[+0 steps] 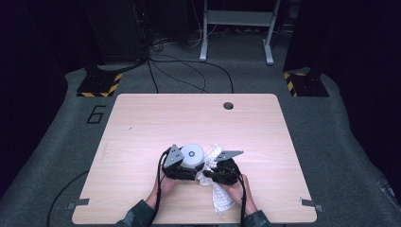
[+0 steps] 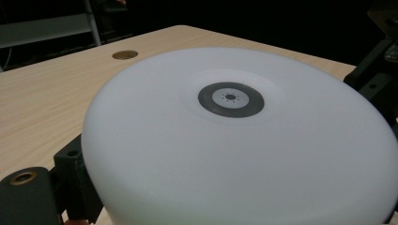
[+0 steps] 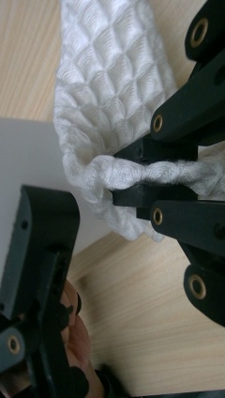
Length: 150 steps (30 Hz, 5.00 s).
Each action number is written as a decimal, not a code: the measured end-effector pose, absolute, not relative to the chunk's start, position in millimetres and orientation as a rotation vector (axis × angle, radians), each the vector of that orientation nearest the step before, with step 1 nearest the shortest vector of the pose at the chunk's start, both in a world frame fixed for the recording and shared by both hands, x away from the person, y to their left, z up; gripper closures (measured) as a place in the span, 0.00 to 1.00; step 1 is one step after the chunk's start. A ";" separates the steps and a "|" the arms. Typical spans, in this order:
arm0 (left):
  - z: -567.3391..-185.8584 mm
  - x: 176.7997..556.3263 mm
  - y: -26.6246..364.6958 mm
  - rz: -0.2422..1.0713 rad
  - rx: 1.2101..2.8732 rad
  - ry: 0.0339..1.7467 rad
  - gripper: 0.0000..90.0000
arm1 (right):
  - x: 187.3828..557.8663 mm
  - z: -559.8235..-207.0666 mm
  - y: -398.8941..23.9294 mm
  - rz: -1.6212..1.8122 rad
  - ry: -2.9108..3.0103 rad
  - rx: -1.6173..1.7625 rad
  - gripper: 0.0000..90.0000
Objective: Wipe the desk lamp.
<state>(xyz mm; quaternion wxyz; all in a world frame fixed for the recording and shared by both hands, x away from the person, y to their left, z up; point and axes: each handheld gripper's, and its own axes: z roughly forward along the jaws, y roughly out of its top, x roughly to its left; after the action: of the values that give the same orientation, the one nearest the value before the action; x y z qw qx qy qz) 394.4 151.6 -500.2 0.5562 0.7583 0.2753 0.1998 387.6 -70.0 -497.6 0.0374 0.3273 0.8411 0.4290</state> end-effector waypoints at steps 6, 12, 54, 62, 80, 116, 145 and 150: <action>-499.9 394.3 151.7 0.472 1.796 0.651 0.09 | 381.8 -500.6 -65.8 1.337 2.599 1.004 0.92; -500.0 394.2 151.7 0.471 1.794 0.651 0.09 | 380.6 -502.0 -64.0 1.347 2.618 0.992 0.92; -499.1 396.4 153.9 0.444 1.774 0.660 0.05 | 410.0 -461.9 -96.0 1.319 2.382 1.107 0.92; -487.3 393.6 161.1 0.441 1.739 0.661 0.00 | 409.8 -443.9 -100.5 1.359 2.340 1.074 0.92; -427.0 391.9 141.7 0.423 1.752 0.550 0.00 | 409.1 -382.3 -88.5 1.446 2.252 0.959 0.92; -423.0 399.4 126.4 0.465 1.782 0.558 0.78 | 403.9 -368.4 -70.5 1.582 2.278 0.873 0.85; -374.4 394.4 191.6 0.637 1.688 0.624 0.86 | 391.4 -412.4 -108.2 1.610 2.209 1.015 0.13; -371.2 390.4 216.4 0.702 1.694 0.646 0.86 | 392.1 -424.6 -103.5 1.579 2.229 1.024 0.09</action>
<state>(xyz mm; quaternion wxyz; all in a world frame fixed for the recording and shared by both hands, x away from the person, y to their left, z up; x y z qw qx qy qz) 390.4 216.4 -371.2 0.5634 0.7199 0.2744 0.2983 392.1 -103.5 -424.6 0.1119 0.3487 0.7593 0.5378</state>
